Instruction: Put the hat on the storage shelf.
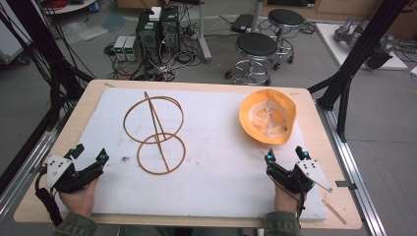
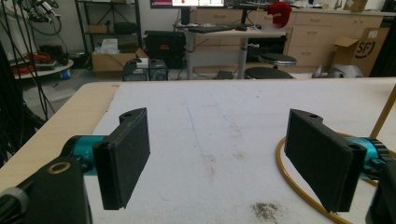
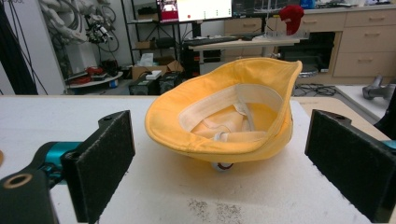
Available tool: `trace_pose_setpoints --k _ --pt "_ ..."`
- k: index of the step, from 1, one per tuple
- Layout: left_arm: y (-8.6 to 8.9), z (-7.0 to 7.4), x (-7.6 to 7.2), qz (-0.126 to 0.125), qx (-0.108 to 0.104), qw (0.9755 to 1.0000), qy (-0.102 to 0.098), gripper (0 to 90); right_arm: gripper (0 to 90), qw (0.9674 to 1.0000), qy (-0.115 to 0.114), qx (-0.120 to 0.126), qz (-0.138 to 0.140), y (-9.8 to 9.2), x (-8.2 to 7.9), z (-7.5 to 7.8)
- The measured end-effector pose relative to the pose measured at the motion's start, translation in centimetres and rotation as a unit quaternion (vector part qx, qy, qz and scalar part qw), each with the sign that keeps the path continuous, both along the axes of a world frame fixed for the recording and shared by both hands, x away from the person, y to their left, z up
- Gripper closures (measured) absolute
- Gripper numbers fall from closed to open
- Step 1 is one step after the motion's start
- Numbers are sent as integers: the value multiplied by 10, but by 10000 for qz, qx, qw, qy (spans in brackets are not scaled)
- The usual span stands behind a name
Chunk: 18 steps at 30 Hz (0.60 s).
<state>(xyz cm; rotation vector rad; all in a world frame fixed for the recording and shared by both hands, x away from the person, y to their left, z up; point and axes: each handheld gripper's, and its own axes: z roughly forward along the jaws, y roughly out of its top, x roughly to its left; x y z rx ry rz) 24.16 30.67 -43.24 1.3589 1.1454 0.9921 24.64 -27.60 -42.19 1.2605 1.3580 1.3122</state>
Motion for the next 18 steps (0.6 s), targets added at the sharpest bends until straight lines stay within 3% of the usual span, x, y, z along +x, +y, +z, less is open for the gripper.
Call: trace_pose_setpoints --k 6,18 --pt "-1 -1 1 -35 -8 10000 21 226 70 9998 -14 184 -112 -6 -2 -1" --pt "8 -3 0 18 -220 9997 77 226 71 9995 -14 299 -132 -5 1 -1"
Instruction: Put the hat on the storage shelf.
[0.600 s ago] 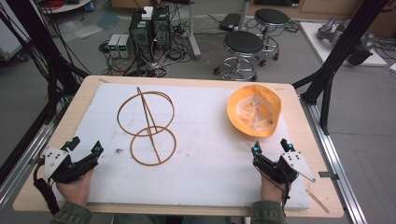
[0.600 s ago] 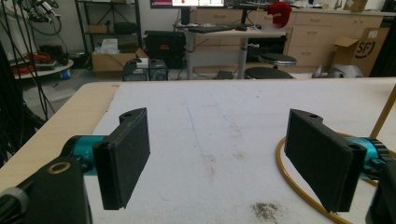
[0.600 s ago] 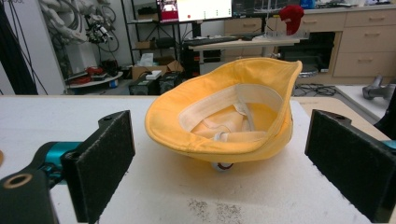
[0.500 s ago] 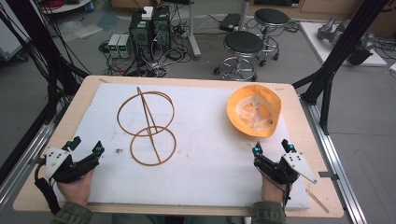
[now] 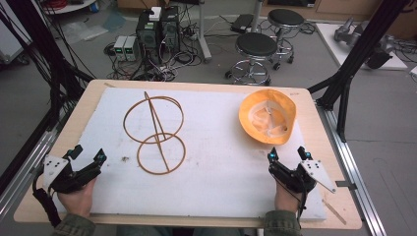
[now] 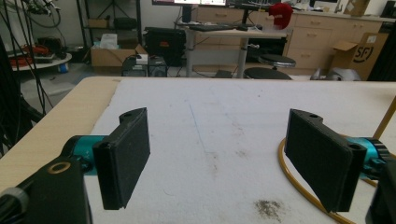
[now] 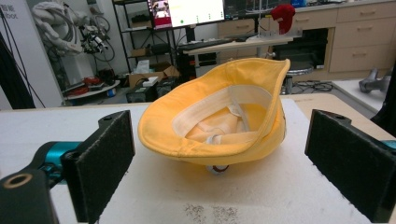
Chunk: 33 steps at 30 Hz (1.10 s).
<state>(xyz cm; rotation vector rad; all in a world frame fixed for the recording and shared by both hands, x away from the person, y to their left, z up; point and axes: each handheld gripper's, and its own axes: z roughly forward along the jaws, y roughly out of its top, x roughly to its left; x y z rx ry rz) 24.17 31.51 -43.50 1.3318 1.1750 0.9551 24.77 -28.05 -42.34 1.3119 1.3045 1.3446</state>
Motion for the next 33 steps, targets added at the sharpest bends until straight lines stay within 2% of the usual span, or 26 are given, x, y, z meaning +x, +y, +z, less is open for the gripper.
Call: trace_pose_setpoints --k 8,10,11,13,15,16,17,18,19,21,25,27,31,33 --pt "-3 0 0 -62 52 10000 -18 227 70 9999 -115 22 75 1 -2 1" --pt "-3 0 0 -57 21 10000 -15 227 70 9998 -162 -71 92 1 0 3" --pt "-3 0 1 -58 22 10000 -6 227 70 9993 -260 -222 122 1 4 5" --pt "-3 0 1 -73 24 10000 -7 227 70 9996 -125 -173 161 0 11 10" --pt "-4 0 1 -66 42 10000 -23 227 70 9997 -97 -128 174 0 14 13" --pt "-3 0 1 -65 53 10000 -9 227 70 9998 -86 -115 127 1 18 16" --pt "-3 0 1 -68 46 10000 2 227 70 9996 -160 -243 3 3 24 22" --pt "-3 0 1 -61 35 10000 6 227 70 9996 -160 -243 3 3 24 22" --pt "-3 -1 2 -60 15 10000 6 227 70 9988 -196 -453 -59 5 27 25" --pt "-3 -1 2 -66 2 10000 14 227 71 9983 -228 -528 -85 5 28 26" --pt "-4 -1 1 -77 -12 10000 36 227 70 9985 -240 -469 -130 0 33 31" --pt "-5 -1 0 -82 14 10000 1 227 70 9990 -207 -336 -188 -5 36 35" --pt "-6 -1 1 -96 38 9999 23 228 71 9990 -146 -345 -237 -13 46 43" --pt "-5 -1 1 -94 30 9999 36 230 71 9988 48 -386 -286 -17 54 51"
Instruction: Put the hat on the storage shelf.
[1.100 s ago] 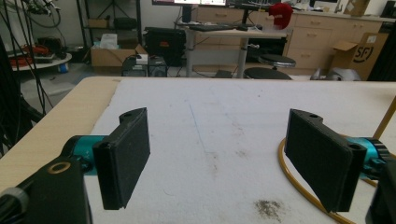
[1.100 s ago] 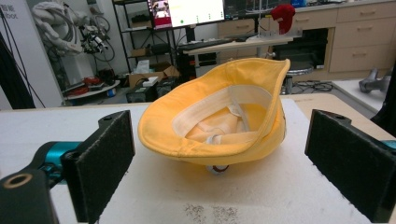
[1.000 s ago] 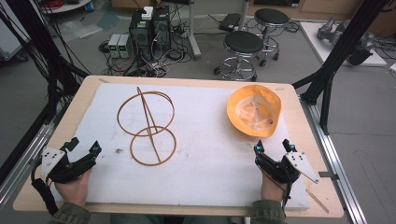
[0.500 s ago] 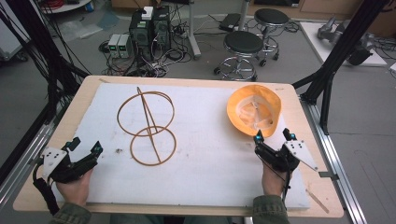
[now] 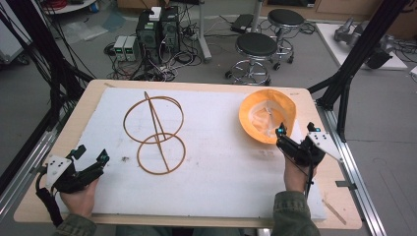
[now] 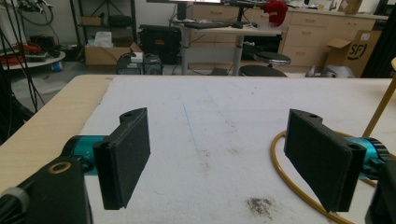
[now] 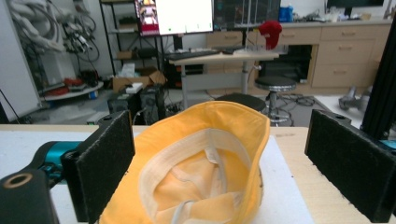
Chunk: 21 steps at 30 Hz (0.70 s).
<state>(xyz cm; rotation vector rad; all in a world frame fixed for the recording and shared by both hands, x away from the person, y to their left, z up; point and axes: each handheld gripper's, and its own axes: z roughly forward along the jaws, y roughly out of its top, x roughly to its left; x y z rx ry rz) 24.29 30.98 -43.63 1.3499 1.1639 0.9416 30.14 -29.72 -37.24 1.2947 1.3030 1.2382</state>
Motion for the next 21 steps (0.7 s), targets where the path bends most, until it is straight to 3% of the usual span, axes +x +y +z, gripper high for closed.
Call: trace_pose_setpoints --k 3,12,19,21 --pt "0 0 0 4 2 10000 -9 230 72 9995 295 63 -116 -7 14 12" --pt "1 0 1 -15 -3 10000 5 230 72 9967 756 152 -252 -18 42 20" --pt "0 0 1 -51 -11 10000 3 230 72 9920 1168 421 -220 -21 68 19" --pt "0 -1 2 -60 -19 10000 7 230 72 9887 1410 443 -249 -22 76 16"
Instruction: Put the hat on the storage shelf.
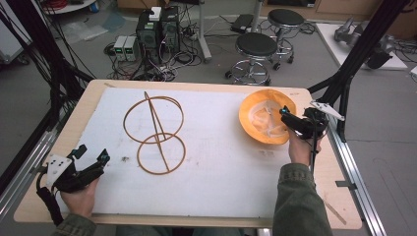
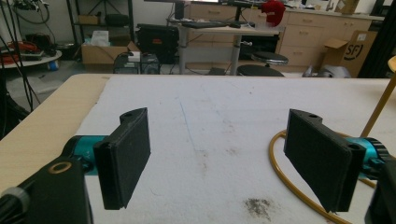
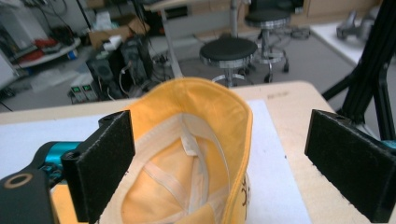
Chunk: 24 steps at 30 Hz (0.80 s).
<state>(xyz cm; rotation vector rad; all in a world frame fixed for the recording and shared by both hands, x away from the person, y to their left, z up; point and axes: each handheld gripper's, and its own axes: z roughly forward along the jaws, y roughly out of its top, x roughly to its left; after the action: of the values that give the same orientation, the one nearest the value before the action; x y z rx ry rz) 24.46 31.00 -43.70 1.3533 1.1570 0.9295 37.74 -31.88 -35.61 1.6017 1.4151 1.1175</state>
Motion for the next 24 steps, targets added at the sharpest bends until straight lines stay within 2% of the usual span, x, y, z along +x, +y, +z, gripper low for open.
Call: trace_pose_setpoints --k 3,4,5,7,9,10,12,14,15,16,17,19,24 --pt "0 0 0 -15 -13 10000 -3 230 72 9994 325 78 1 -1 10 -5" --pt "0 0 0 -27 -21 10000 -9 230 72 9981 613 102 -28 -3 15 -8" --pt "1 0 0 -57 -32 10000 -16 229 152 9963 846 142 -107 -6 19 -11" --pt "1 0 0 -82 -58 9999 -42 228 166 9958 894 140 -116 -6 20 -12" --pt "1 1 -1 -92 -66 9999 -65 227 256 9938 1069 -302 -40 -4 23 -16" --pt "1 1 -1 -99 -65 9999 -65 227 256 9938 1069 -302 -40 -4 23 -16" --pt "0 0 0 -112 -51 9999 -65 228 419 9913 1204 -526 -4 1 24 -18" --pt "0 1 0 -105 -46 9999 -73 227 664 9908 1285 -422 44 3 23 -17" --pt "0 1 -1 -106 -45 9999 -76 227 768 9910 1282 -394 -28 4 22 -16" --pt "0 1 -1 -114 -33 9999 -75 227 826 9914 1272 -305 -64 3 21 -16" --pt "0 1 -1 -116 -41 9999 -83 227 860 9917 1279 -135 -57 2 21 -16" --pt "0 1 -1 -124 -47 9999 -92 227 865 9916 1289 110 -89 0 21 -17" --pt "0 1 -2 -125 -45 9999 -79 227 865 9919 1241 258 -81 -1 21 -17"
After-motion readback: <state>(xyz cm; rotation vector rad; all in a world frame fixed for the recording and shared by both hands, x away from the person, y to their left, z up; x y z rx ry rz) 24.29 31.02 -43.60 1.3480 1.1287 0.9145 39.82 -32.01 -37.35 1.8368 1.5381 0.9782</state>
